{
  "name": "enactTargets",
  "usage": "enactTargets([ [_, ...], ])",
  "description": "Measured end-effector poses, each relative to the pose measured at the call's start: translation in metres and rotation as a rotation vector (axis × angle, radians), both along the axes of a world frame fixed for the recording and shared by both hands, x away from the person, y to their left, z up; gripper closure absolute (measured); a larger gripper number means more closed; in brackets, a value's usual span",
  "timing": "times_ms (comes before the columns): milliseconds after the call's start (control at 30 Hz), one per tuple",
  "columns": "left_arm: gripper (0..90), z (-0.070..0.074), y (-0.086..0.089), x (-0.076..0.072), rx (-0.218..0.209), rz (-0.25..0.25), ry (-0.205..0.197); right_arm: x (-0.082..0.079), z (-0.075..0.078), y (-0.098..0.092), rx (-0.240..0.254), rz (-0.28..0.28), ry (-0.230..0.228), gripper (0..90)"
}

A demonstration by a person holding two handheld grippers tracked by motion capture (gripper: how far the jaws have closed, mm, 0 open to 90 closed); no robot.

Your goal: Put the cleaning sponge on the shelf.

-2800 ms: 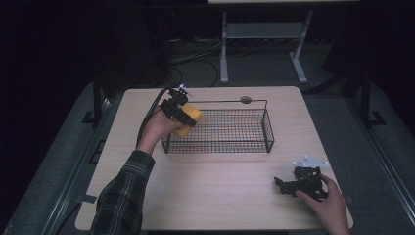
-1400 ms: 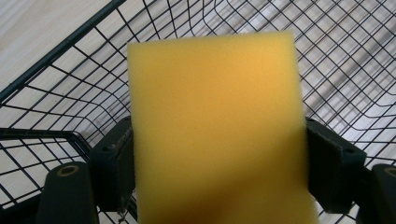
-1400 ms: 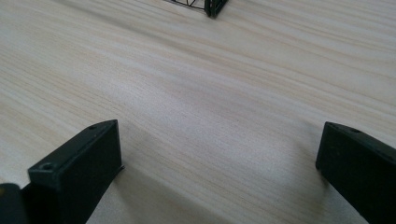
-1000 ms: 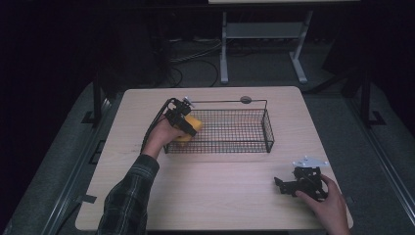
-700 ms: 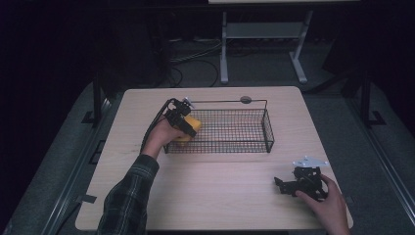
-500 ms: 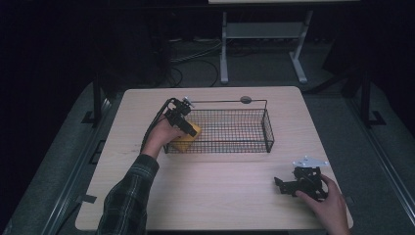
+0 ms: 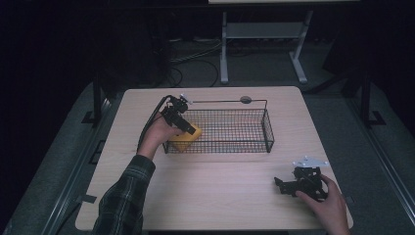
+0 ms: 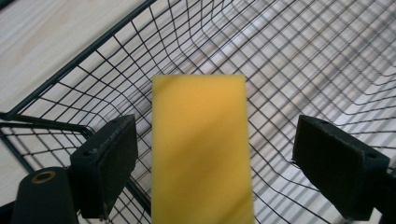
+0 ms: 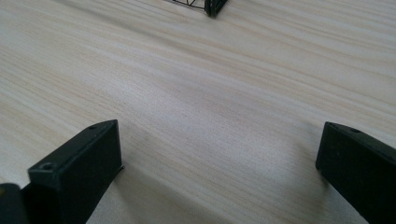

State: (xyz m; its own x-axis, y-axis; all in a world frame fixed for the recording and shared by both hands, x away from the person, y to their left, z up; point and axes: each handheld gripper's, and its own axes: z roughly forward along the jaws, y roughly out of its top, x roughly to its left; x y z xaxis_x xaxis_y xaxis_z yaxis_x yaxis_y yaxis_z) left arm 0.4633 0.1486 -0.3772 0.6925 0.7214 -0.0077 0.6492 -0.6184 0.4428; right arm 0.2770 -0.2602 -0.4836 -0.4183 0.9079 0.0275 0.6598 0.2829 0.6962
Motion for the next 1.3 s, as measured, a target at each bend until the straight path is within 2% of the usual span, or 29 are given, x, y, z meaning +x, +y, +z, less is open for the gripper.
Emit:
enactTargets([
  [167,13.6,0.008,0.003,-0.005,-0.011,-0.006,-0.017,0.000,0.000,0.000,0.000,0.000,0.000,0.0],
  [467,13.6,0.015,0.009,-0.013,-0.029,-0.005,-0.042,0.000,0.000,0.000,0.000,-0.001,0.001,0.0],
  [667,13.6,0.018,0.017,-0.026,-0.038,-0.008,-0.057,0.000,0.000,0.000,0.000,-0.001,0.001,0.0],
  [1033,13.8,0.023,0.041,-0.053,-0.069,0.018,-0.093,0.000,0.000,0.000,0.000,-0.002,0.001,0.0],
  [1300,13.8,0.023,0.053,-0.075,-0.066,0.023,-0.113,0.000,0.000,0.000,0.000,-0.003,0.001,0.0],
])
